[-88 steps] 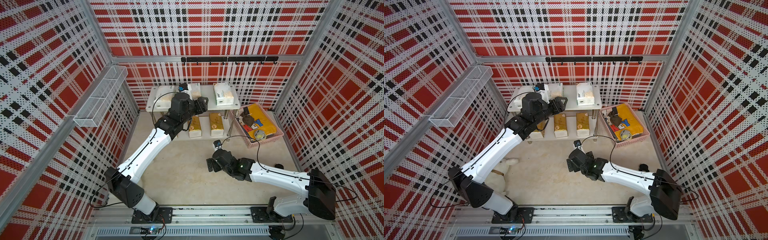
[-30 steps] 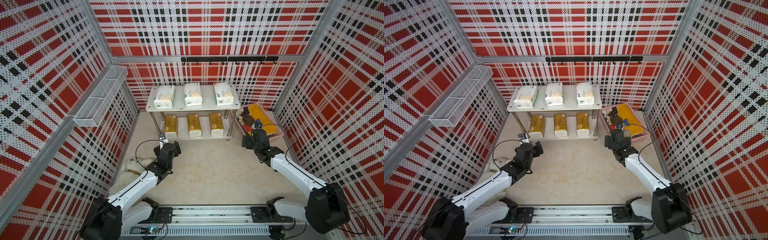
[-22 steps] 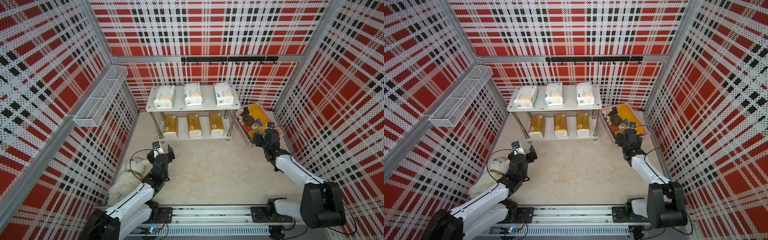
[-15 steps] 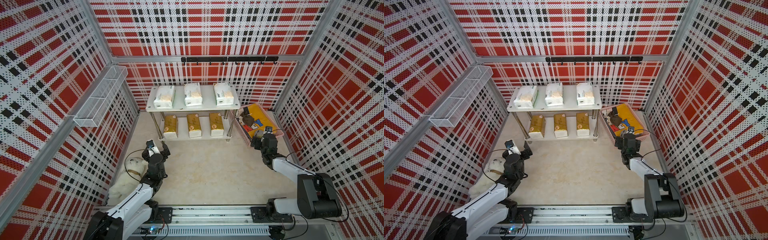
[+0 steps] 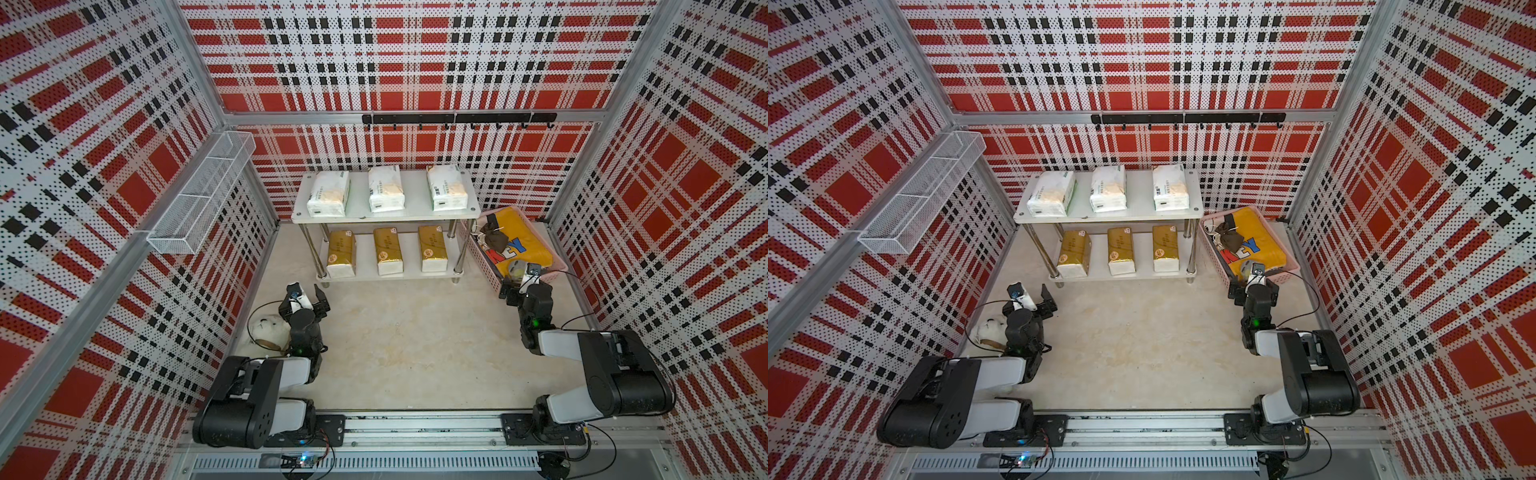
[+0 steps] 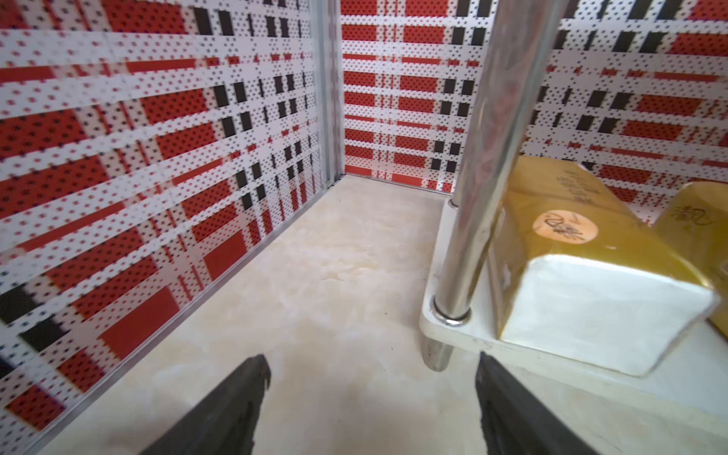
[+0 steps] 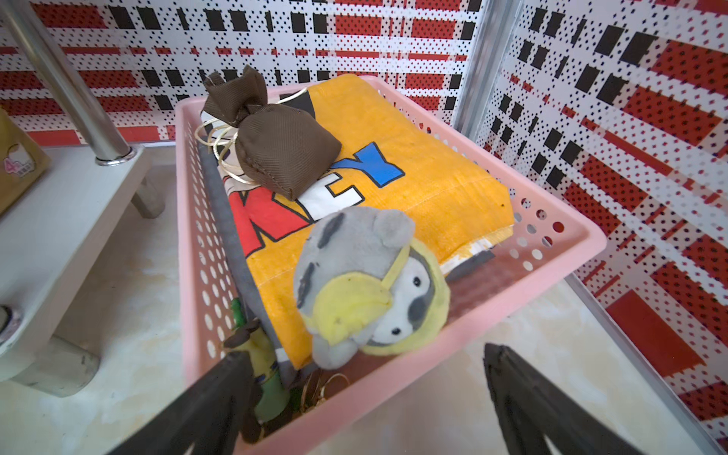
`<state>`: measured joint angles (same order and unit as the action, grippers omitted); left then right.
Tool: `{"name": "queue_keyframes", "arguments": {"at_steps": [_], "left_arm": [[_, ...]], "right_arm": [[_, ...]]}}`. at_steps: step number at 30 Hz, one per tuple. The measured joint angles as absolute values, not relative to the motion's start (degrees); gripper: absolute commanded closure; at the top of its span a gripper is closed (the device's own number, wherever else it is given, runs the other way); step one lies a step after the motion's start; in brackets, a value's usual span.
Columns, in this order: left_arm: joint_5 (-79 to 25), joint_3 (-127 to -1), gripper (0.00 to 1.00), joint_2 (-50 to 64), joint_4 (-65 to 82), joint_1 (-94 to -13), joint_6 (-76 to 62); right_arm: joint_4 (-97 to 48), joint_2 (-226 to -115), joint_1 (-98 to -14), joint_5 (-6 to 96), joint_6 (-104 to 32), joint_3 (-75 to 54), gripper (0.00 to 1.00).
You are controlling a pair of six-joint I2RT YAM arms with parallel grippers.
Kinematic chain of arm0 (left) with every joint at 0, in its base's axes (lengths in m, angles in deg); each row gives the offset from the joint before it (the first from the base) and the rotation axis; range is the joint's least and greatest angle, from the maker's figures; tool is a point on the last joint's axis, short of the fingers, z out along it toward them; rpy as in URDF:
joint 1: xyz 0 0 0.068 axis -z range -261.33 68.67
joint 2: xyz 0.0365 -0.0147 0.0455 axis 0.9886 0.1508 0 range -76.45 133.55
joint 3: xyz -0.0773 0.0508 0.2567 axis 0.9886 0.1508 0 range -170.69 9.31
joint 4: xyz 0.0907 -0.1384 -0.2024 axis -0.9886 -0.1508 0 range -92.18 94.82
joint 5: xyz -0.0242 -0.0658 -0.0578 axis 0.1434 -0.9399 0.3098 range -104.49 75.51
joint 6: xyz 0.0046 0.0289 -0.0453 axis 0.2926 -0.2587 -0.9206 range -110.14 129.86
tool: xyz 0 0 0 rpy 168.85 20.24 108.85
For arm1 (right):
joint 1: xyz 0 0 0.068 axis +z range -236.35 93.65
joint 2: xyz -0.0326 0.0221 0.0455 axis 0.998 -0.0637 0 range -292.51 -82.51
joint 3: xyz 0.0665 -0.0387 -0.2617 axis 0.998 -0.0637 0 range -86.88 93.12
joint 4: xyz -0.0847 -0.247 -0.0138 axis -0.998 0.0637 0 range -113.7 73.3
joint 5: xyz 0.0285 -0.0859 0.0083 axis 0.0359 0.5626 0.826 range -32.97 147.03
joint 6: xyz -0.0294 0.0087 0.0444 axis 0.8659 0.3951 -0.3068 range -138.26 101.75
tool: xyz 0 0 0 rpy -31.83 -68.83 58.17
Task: Place the tissue boxes on the shelf by color
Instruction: Reset both arms
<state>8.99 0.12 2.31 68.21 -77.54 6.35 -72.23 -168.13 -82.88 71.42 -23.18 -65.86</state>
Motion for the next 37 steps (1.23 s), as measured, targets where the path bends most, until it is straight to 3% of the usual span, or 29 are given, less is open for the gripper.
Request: {"name": "queue_keyframes", "arguments": {"at_steps": [10,11,12,37], "left_arm": [[-0.6,-0.1,0.16,13.1,83.9,-80.7,7.0],[-1.1,-0.2,0.03,13.1,84.6,-80.7,6.9],[-1.2,-0.3,0.01,13.1,84.9,-80.8,7.0],[1.4,-2.1,0.01,13.1,83.6,-79.0,7.8]], "right_arm": [[-81.1,-170.6,-83.2,66.4,-21.6,-68.9,0.0],[-81.6,-170.6,-83.3,66.1,-21.6,-68.9,0.0],[-81.9,-170.6,-83.3,65.9,-21.5,-68.9,0.0],[-83.1,-170.6,-83.8,64.3,-21.3,-68.9,0.0]]}}
